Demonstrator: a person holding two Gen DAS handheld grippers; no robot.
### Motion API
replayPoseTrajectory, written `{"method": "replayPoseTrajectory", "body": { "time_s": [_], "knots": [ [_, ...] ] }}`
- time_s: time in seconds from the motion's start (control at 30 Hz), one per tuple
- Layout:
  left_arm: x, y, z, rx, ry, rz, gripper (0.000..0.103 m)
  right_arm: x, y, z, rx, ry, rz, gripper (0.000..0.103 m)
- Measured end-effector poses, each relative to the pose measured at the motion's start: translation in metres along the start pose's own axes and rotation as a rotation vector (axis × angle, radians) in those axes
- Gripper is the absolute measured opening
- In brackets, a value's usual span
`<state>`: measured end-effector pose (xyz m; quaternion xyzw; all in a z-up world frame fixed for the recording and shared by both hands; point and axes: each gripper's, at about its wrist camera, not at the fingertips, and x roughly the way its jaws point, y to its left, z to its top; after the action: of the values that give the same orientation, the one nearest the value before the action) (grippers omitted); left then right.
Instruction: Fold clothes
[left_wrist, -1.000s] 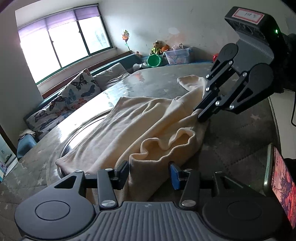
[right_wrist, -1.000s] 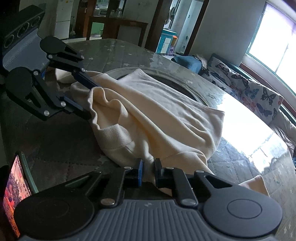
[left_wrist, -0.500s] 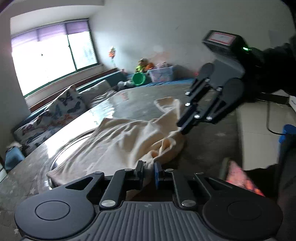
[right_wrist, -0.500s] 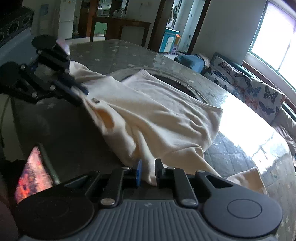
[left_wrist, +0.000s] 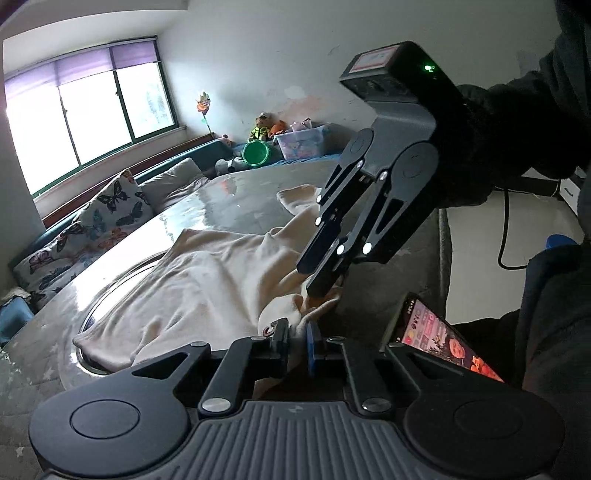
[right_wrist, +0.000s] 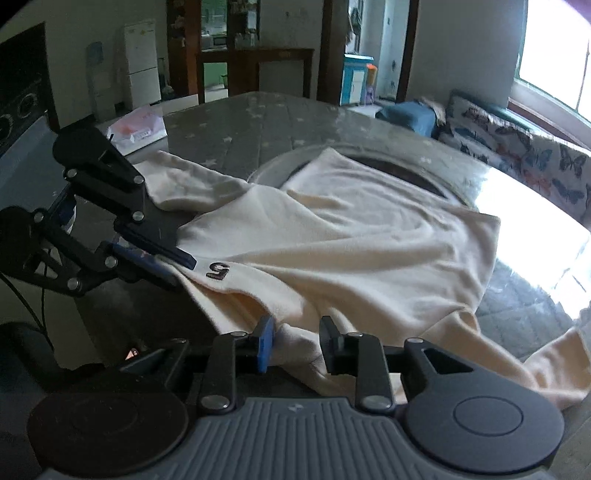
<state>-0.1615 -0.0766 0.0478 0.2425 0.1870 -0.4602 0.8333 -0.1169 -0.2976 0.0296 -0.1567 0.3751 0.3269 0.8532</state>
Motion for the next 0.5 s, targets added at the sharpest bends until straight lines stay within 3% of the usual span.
{"method": "replayPoseTrajectory", "body": {
  "time_s": [0.13,0.37,0.5],
  "knots": [
    [0.001,0.0,-0.002,-0.007,0.004,-0.009,0.011,-0.007,0.0,-0.005,0.014,0.022,0.003,0.004],
    [0.003,0.0,-0.007,-0.036,0.022,-0.057,0.012,-0.03,0.008,-0.009,-0.006,0.064,0.062,0.004],
    [0.008,0.001,-0.009,-0.047,0.058,-0.065,0.014,-0.027,0.001,-0.011,0.033,0.073,0.102,0.011]
  ]
}}
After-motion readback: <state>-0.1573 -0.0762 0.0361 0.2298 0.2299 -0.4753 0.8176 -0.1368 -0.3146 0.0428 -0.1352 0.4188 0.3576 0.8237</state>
